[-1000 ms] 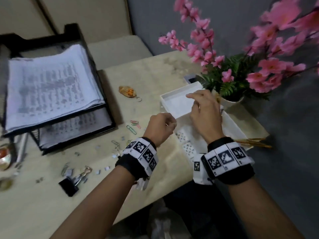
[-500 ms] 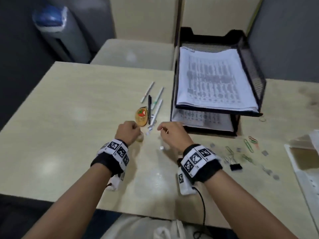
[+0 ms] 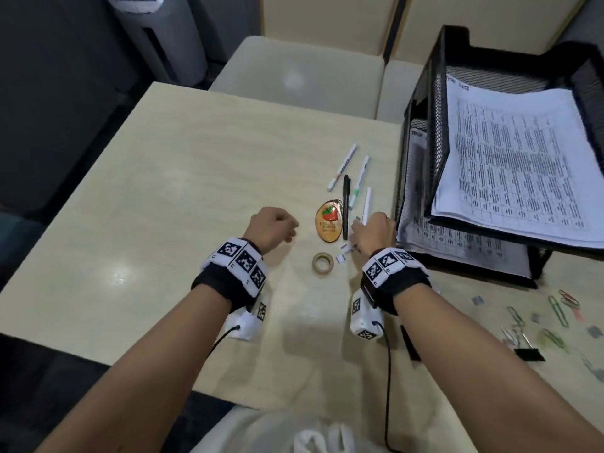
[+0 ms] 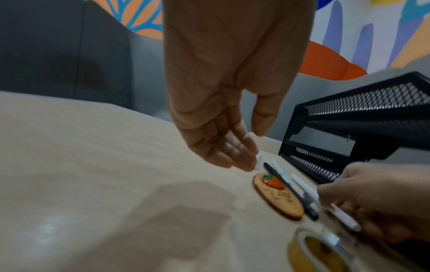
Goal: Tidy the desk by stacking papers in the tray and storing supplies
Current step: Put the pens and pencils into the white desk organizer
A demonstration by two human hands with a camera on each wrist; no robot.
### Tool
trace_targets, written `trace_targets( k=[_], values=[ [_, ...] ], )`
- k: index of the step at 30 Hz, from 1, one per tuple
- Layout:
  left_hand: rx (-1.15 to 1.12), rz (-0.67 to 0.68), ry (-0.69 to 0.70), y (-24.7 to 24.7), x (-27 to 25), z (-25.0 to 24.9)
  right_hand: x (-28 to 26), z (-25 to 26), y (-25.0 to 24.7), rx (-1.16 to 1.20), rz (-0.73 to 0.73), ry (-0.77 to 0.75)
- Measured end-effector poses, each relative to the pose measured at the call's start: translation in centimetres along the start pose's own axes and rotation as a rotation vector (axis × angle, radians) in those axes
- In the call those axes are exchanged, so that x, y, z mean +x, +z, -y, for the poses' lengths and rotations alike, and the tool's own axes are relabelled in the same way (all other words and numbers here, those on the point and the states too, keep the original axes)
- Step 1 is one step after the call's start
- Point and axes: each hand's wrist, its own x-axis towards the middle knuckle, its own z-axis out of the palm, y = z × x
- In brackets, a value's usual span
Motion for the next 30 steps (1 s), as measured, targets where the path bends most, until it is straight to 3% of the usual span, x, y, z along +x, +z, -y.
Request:
trace_targets(
  k=[5,9,11,13,15,17,23,27,30],
  values=[
    [-0.367,0.076,-0.099,2.6,1.4,-3.1,-3.4,-0.2,-0.6,0.200,-0.015,-0.066],
    [-0.365,0.180,-0.086,4.7,2.2,-4.0,-6.1,-0.3,-0.7,0.288,0.205,-0.158],
    [-0.355,0.086,-0.065,4.6,2.7,-3.7,-5.5,-0.1,-0.9,0.324,0.236,-0.164],
    [-0.360,-0.051,-0.051,3.7,3.1,-3.3,-4.0,0.3,-0.9,0.308,0.141,-0.139],
    [-0.384,-0.136,-0.041,2.5,3.3,-2.9,-2.3,0.9,-0.8,0.130,0.024,-0.154],
    [-0.386,-0.157,-0.041,1.6,3.5,-2.4,-1.1,1.6,-0.4,-0.061,0.003,-0.179],
    [-0.465,-0.066,-0.102,1.0,3.6,-1.3,-0.3,2.4,0.3,-0.276,0.081,-0.174],
    [-0.704,0.047,-0.194,1.5,3.8,-1.6,-1.6,2.3,-0.7,-0.104,0.063,-0.152],
    [-0.760,0.153,-0.153,2.3,3.7,-2.2,-3.7,2.7,-1.4,0.095,0.133,-0.242]
  ],
)
